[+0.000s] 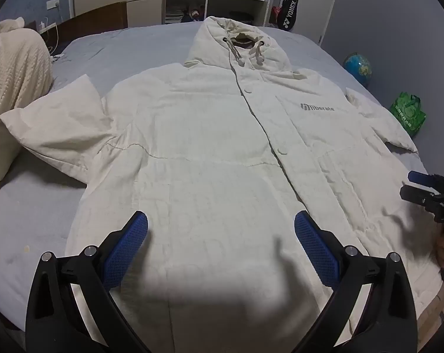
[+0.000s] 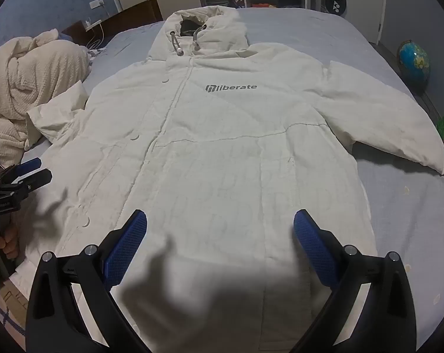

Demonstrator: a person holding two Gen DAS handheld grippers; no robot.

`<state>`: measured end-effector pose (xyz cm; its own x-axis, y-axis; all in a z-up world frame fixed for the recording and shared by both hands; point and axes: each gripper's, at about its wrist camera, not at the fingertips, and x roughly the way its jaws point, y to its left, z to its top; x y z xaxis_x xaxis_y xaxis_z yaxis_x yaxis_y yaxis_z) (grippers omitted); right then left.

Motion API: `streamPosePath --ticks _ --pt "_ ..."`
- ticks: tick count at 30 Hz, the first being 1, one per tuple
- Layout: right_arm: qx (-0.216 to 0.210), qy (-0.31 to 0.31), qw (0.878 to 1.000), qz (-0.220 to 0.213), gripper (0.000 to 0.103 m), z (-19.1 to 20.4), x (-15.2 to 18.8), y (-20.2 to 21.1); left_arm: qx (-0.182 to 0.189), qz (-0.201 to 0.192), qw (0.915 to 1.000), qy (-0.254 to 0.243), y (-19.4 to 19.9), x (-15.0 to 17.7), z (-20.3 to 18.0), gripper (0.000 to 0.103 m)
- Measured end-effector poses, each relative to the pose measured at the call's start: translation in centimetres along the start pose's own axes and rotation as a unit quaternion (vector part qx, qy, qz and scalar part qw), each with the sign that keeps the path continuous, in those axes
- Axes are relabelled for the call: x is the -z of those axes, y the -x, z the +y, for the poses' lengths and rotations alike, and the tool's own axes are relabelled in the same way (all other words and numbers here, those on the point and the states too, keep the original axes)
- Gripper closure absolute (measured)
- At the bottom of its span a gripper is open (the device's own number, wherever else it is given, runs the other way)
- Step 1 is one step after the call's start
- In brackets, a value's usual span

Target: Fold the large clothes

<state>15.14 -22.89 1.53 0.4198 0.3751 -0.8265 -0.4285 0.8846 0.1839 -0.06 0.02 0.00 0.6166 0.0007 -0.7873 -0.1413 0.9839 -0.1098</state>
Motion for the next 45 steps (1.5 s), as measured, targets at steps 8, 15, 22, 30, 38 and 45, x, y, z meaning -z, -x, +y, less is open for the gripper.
streamPosePath --ticks 8,15,22,30,38,45 --pt "-0.005 -0.002 1.0 0.005 0.007 0.2 0.1 -0.1 -0.01 0.005 0.9999 -0.009 -0.1 0.2 -0.2 0.007" --pt "-0.009 -0.002 1.0 0.006 0.007 -0.8 -0.3 -0.2 -0.012 0.008 0.9999 -0.008 -0.3 0.0 -0.1 0.007" --pt "-0.004 -0.006 1.0 0.006 0.007 -0.6 0.0 -0.2 -0.013 0.009 0.9998 -0.007 -0.4 0.0 -0.2 0.007" --pt "-0.004 -0.009 1.0 0.008 0.007 -0.5 0.0 -0.2 -0.014 0.01 0.9998 -0.008 -0.5 0.1 -0.3 0.007" --pt "-0.005 -0.009 1.0 0.008 0.007 -0.5 0.0 -0.2 -0.014 0.011 0.9998 -0.008 -0.5 0.2 -0.3 0.007" --pt "-0.004 -0.009 1.0 0.009 0.007 -0.5 0.0 -0.3 -0.014 0.012 0.9998 -0.008 -0.5 0.2 -0.3 0.007"
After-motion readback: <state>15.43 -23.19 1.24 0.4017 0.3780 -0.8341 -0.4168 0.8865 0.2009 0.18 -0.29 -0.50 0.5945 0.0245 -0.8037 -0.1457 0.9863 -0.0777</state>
